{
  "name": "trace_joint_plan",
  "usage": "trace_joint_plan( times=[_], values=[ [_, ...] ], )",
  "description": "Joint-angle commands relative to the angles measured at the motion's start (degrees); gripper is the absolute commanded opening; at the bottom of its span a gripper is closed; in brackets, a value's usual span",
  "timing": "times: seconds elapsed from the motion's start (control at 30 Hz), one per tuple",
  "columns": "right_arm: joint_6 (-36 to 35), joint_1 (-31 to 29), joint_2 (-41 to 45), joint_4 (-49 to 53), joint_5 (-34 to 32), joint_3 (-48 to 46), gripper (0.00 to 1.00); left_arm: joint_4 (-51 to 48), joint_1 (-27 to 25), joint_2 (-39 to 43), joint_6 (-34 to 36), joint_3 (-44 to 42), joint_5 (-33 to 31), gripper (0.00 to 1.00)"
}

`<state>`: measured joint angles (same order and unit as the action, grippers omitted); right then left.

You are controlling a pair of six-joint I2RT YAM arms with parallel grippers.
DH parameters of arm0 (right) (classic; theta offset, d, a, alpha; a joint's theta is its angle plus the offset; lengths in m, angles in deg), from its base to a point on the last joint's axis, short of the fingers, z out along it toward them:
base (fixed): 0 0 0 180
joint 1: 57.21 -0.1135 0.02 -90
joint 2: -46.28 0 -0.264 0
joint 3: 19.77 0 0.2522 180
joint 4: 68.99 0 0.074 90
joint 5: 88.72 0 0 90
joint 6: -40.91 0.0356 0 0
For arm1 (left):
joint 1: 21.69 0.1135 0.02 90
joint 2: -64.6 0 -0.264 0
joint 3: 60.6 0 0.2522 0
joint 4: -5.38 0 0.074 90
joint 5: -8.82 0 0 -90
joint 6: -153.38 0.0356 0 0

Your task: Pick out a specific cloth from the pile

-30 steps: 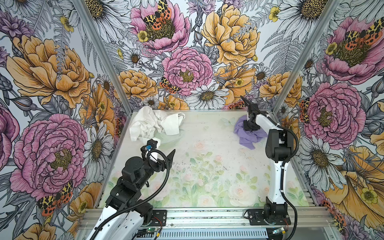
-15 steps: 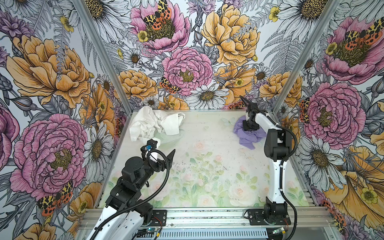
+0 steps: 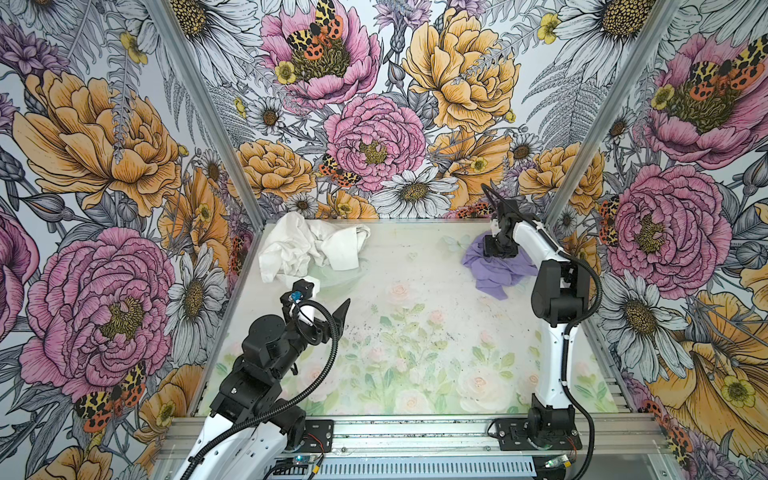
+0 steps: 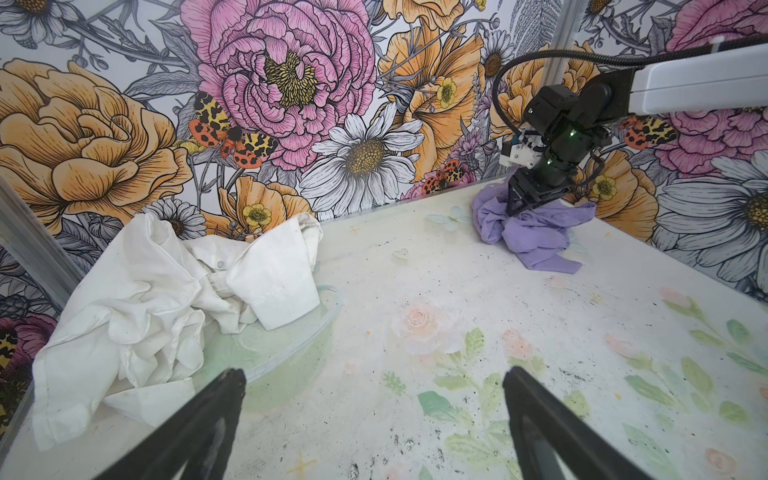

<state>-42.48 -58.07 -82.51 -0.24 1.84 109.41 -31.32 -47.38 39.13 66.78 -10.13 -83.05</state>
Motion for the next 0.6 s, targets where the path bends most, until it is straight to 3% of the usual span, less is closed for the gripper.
trace_joint_plan(
  times=[0.0, 0.2, 0.3, 0.57],
  values=[
    [1.11, -0.72, 6.8, 0.6, 1.1, 1.81, 0.68, 0.99, 0.56, 0.61, 0.62, -0.67, -0.59, 0.99],
    [1.07, -2.04, 13.66, 0.23, 2.15, 0.66, 0.8, 1.03, 0.56, 0.78, -0.21, -0.42, -2.93, 0.99],
    [1.4, -2.6, 19.06, -2.05, 3.35, -1.98, 0.83, 0.4, 0.56, -0.05, -3.41, 0.94, -7.66, 0.99],
    [5.44, -2.74, 42.86, -23.24, 4.23, -27.07, 0.85, 2.13, 0.66, -4.94, -14.02, 3.77, -19.33, 0.99]
  ],
)
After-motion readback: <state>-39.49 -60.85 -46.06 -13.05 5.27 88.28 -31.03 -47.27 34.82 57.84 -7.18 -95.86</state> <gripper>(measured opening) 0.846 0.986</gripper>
